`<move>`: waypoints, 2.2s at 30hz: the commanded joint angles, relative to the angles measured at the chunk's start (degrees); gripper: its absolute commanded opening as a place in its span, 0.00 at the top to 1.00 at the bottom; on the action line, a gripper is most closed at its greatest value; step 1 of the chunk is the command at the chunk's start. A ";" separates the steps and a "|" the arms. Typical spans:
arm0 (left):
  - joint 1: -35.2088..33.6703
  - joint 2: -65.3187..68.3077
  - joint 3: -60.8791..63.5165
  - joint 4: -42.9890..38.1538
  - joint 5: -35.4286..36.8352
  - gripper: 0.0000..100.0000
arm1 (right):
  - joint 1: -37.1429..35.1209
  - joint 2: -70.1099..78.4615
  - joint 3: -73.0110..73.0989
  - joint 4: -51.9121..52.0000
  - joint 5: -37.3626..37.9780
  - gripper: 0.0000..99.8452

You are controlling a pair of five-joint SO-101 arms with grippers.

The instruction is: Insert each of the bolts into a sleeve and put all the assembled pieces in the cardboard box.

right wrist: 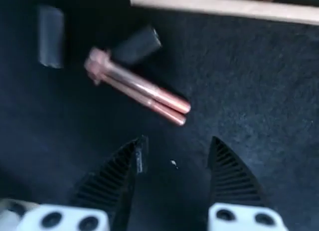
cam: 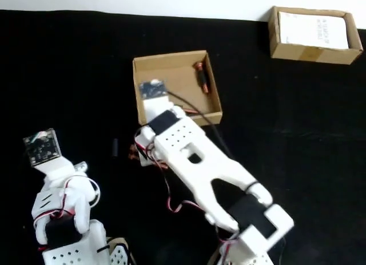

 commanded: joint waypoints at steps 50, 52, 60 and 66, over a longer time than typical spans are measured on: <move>-13.58 -0.48 10.33 -8.88 0.35 0.99 | -1.10 38.73 -45.23 4.97 -28.66 0.98; -13.58 -0.48 10.33 -8.88 0.35 0.99 | -1.10 38.73 -44.79 5.05 -28.66 0.99; -13.49 -0.48 10.33 -8.79 0.35 0.99 | 0.66 36.97 -49.10 6.02 -24.79 0.99; -13.32 -0.40 10.15 -9.23 4.92 0.99 | 1.71 31.60 -60.26 11.65 -18.81 0.99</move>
